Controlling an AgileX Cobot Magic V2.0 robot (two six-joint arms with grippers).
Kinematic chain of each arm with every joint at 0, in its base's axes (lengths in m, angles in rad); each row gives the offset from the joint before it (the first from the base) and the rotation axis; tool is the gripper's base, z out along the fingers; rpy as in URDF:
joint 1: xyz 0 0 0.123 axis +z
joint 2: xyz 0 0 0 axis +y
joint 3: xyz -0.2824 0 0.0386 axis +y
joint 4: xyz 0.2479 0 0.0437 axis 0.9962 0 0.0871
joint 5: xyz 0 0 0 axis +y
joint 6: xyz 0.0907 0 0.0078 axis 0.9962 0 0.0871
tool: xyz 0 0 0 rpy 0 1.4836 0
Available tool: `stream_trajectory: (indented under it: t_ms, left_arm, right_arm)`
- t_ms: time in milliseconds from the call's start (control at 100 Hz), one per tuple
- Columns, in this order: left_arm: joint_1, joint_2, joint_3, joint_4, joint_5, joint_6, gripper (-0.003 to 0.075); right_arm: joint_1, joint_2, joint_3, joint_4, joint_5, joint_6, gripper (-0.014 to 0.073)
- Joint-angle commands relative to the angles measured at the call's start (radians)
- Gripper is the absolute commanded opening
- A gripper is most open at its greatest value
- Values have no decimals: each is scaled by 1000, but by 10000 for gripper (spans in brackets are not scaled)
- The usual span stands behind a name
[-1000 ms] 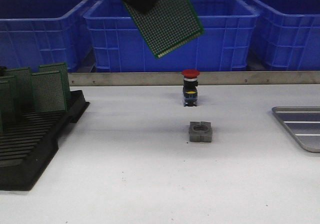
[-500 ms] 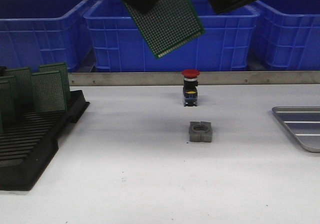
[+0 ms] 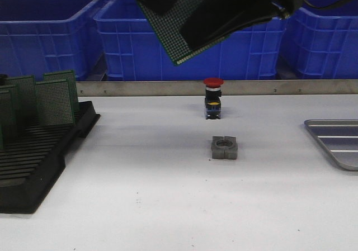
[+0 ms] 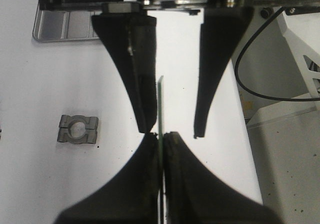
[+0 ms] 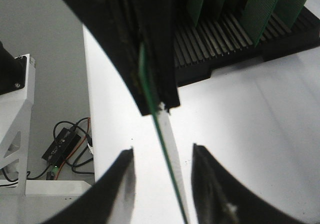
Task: Place circuit board on tray
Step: 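Bring the right gripper to the board and grasp it from the left gripper, then carry the board with the right gripper and lower it onto the metal tray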
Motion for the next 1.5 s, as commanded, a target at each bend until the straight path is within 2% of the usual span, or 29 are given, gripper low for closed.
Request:
stream_trajectory:
  t_ms: [0,130,200,290,440,540,740,930,1240,1340,1490]
  left_arm:
    - [-8,-46,-27,-66,45,-11,-18]
    - [-8,-46,-27,-66,45,-11,-15]
    - [-8,-46,-27,-66,45,-11,17]
    - [-8,-46,-27,-66,45,-11,132]
    - [-8,-46,-27,-66,44,-11,407]
    - [-8,-46,-27,-66,39,-11,491]
    - [-8,-46,-27,-66,37,-11,491]
    - [-8,-46,-27,-66,37,-11,491]
    - [-8,-46,-27,-66,37,-11,491]
    - [-8,-46,-27,-66,37,-11,491]
    - [-8,-46,-27,-66,37,-11,491]
  right_arm:
    - [-1,-31,-36,63,11,-12,146]
    - [-1,-31,-37,63,10,-12,-6]
    - [-1,-31,-37,63,10,-12,-63]
    - [-1,-31,-37,63,10,-12,-66]
    - [-2,-31,-37,63,10,-12,-67]
    - [-4,-32,-39,61,7,-12,-67]
    - [-51,-72,-50,-7,6,17,-67]
    - [-215,-115,-51,-75,7,115,-67]
    - [-543,-48,-51,-113,5,469,-67]
    - [-608,17,-51,-113,6,561,-67]
    - [-667,130,-51,-113,4,603,-67]
